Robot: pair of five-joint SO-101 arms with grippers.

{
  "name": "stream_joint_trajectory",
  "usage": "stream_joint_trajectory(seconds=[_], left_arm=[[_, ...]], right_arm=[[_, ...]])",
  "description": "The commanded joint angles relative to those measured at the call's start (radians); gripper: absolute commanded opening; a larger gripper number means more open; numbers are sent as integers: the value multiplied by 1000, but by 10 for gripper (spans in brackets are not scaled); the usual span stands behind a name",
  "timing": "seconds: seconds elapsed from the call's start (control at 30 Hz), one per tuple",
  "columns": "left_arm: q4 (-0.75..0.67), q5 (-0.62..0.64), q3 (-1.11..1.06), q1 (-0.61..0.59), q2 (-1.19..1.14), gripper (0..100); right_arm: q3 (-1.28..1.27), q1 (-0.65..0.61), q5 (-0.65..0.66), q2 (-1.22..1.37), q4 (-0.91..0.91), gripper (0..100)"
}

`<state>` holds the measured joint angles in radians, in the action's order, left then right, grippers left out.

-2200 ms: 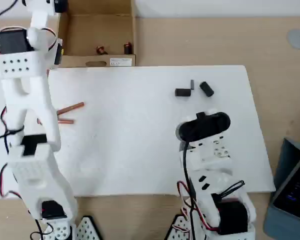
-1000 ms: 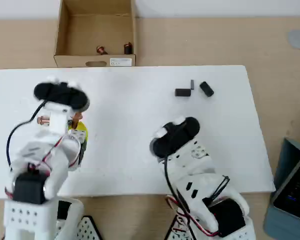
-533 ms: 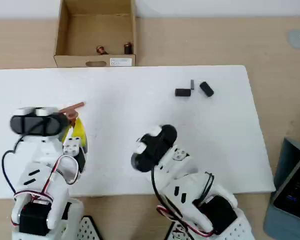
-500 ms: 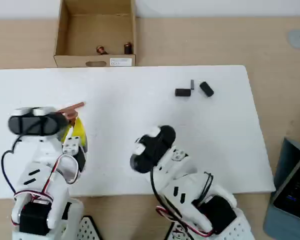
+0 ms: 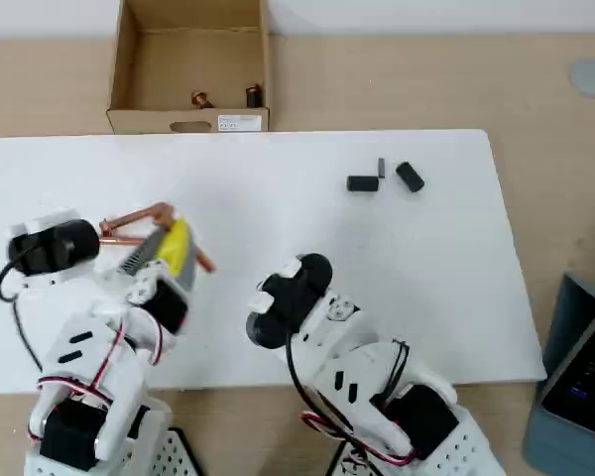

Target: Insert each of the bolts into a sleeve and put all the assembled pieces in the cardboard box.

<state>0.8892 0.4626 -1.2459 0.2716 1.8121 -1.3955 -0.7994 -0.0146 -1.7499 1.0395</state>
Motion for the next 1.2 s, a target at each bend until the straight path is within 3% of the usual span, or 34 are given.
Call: stream_joint_trajectory(seconds=[0.0,0.47,1.07,1.17], left_arm=[[-28,61,32,89,15,1],[-118,69,20,222,15,1],[-112,63,-77,222,15,1],[-112,12,-110,222,15,1]], right_arm=[[1,-12,11,-13,-26,9],[5,-12,12,-13,-26,9],[22,-27,58,-15,-60,9],[24,-27,58,-15,-60,9]])
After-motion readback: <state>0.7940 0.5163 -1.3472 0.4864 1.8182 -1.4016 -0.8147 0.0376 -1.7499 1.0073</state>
